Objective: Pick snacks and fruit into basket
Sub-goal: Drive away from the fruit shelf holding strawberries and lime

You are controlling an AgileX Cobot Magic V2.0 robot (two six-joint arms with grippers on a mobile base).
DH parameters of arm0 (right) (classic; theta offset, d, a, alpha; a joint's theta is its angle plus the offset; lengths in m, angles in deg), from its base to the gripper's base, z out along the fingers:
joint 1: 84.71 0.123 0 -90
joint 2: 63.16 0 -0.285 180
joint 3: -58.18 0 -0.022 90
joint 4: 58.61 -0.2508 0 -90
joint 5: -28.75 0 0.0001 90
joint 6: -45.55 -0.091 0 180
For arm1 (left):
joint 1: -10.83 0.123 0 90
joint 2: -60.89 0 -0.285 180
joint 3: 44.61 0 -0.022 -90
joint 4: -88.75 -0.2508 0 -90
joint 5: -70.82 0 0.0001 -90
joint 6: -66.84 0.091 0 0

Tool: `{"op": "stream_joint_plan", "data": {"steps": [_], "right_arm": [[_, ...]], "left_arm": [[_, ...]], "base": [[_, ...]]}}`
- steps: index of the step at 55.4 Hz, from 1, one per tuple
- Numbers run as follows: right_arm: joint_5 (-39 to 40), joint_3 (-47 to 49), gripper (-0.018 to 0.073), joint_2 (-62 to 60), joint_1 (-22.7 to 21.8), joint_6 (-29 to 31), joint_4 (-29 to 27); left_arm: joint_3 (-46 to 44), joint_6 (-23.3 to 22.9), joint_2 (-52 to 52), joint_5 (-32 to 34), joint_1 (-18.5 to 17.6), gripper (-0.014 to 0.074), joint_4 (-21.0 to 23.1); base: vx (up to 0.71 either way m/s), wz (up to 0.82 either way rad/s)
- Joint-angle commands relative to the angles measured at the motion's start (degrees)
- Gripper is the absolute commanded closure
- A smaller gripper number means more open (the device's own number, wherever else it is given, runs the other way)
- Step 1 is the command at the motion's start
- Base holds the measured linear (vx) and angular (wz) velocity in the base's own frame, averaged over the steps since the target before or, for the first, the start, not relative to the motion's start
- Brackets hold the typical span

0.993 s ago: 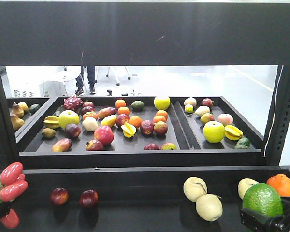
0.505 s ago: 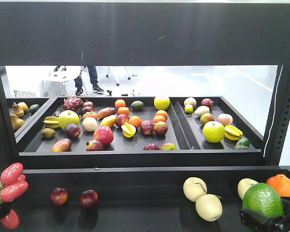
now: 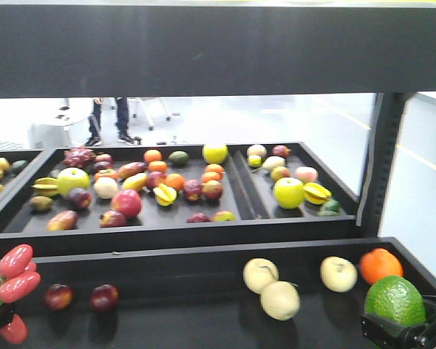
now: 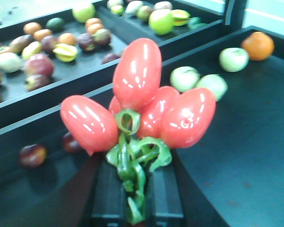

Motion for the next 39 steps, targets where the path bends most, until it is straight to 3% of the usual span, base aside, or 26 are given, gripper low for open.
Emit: {"op": "stream_joint_plan", "data": {"steps": [1, 39], "right_arm": [[5.27, 1.86, 0.0568, -0.81, -0.10, 0.04, 0.10], [5.27, 1.86, 0.0568, -0.81, -0.10, 0.04, 0.10]], "left_arm": [[-1.34, 0.02, 0.40, 2.08, -0.05, 0.0602, 1.76], [-1.34, 0.02, 0.40, 2.08, -0.05, 0.0602, 1.76]], "base": [[-0.10, -0.28], [-0.16, -0.12]]}}
